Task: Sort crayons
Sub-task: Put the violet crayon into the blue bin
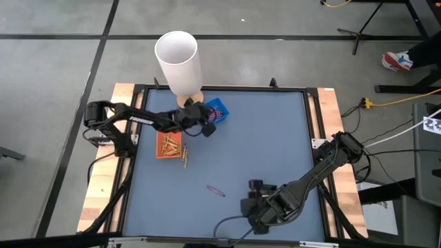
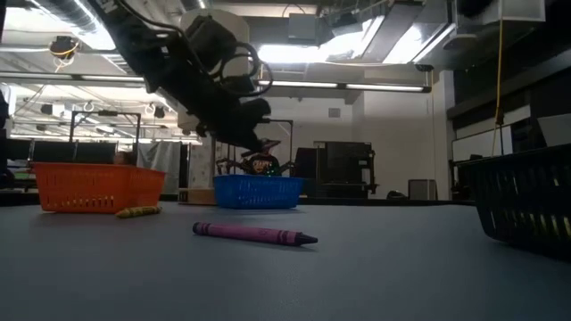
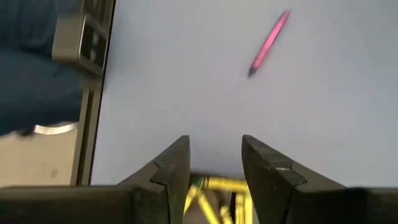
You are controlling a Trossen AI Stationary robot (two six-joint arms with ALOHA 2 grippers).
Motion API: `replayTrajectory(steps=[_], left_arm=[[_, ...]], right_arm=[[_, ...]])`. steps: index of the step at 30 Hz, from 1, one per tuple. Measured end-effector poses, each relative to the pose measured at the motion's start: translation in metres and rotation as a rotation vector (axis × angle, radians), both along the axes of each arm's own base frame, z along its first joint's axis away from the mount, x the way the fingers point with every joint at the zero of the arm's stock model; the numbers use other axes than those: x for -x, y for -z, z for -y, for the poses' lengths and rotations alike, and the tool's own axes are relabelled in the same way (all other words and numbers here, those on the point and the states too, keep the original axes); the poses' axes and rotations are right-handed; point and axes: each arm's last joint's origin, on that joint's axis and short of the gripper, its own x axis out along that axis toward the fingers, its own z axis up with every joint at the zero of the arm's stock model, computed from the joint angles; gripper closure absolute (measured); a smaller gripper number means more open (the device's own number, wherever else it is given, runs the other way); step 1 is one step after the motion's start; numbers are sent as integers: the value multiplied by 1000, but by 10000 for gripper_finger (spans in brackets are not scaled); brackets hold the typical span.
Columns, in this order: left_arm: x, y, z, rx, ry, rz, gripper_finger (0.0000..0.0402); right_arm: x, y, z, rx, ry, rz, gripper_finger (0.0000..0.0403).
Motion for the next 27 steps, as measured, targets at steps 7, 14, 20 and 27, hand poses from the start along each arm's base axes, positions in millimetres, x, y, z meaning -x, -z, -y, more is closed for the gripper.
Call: replayTrajectory(steps=[7,14,20,27], left_arm=[[4,0,-12,11,-26,-1,388],[5,1,-16,12,-37,-1,342],[5,1,-16,12,-37,-2,303],[5,1,-15,12,-36,-2,276]], right_arm=[[-11,-6,0,42,79,176,260],[-27,-12,7,-13,132,269,260],[-40,-15,20,-41,183,312,260],[-51,-16,35,-47,231,326,260]])
